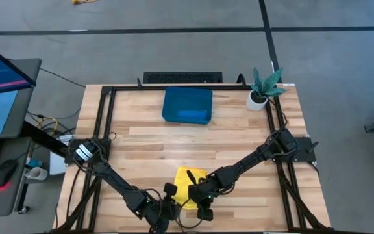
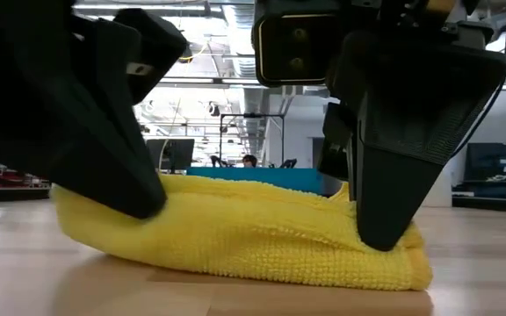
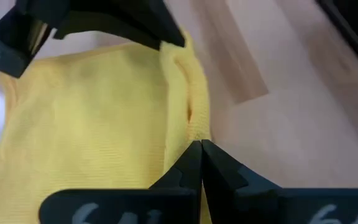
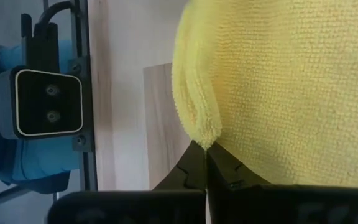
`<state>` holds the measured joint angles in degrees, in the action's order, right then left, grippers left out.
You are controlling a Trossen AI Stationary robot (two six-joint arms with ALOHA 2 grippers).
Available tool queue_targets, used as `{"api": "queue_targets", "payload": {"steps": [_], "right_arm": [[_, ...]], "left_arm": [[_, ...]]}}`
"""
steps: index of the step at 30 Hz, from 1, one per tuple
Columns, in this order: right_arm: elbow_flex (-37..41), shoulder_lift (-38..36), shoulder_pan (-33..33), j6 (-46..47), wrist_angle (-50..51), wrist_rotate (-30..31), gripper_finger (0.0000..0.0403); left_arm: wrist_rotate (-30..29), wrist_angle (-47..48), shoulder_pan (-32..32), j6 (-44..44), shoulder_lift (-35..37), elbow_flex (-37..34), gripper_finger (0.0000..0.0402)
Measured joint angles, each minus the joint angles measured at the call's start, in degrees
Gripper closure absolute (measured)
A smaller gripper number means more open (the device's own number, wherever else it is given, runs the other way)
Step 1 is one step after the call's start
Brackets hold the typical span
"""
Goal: Roll microfiber towels into tight, uniform cylinder then place into a basket
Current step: Roll the yellow microfiber cloth
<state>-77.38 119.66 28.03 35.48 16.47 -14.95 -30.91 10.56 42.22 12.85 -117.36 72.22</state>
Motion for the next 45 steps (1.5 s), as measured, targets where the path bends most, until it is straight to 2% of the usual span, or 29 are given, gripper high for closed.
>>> {"api": "queue_targets", "payload": {"steps": [9,19,27,35,37,41,45], "right_arm": [[0.0,0.0,0.0,0.3,0.2,-0.2,0.0393],[-0.1,-0.1,0.0,3.1,1.2,0.1,0.0350],[-0.1,-0.1,-0.6,3.1,3.8,0.0,0.0299],[-0.1,-3.7,-0.1,-2.0,9.1,2.5,0.0295],[-0.2,-5.9,0.7,-2.8,12.9,5.4,0.0295],[0.0,-10.4,4.6,-4.3,18.2,15.7,0.0295],[-0.2,-11.9,10.4,-6.4,15.9,27.5,0.0295]], "left_arm": [[-1.6,1.8,-3.2,2.6,0.0,0.0,0.0401],[8.1,6.0,-8.1,10.1,0.3,0.2,0.0401],[9.7,6.4,-8.4,15.1,0.3,0.2,0.0401],[10.1,6.4,-8.7,25.6,0.3,0.1,0.0401],[10.3,6.4,-8.9,28.1,0.3,0.1,0.0402],[9.8,6.4,-9.7,31.9,0.3,0.1,0.0402],[8.8,6.4,-10.8,32.1,0.2,0.1,0.0402]]}}
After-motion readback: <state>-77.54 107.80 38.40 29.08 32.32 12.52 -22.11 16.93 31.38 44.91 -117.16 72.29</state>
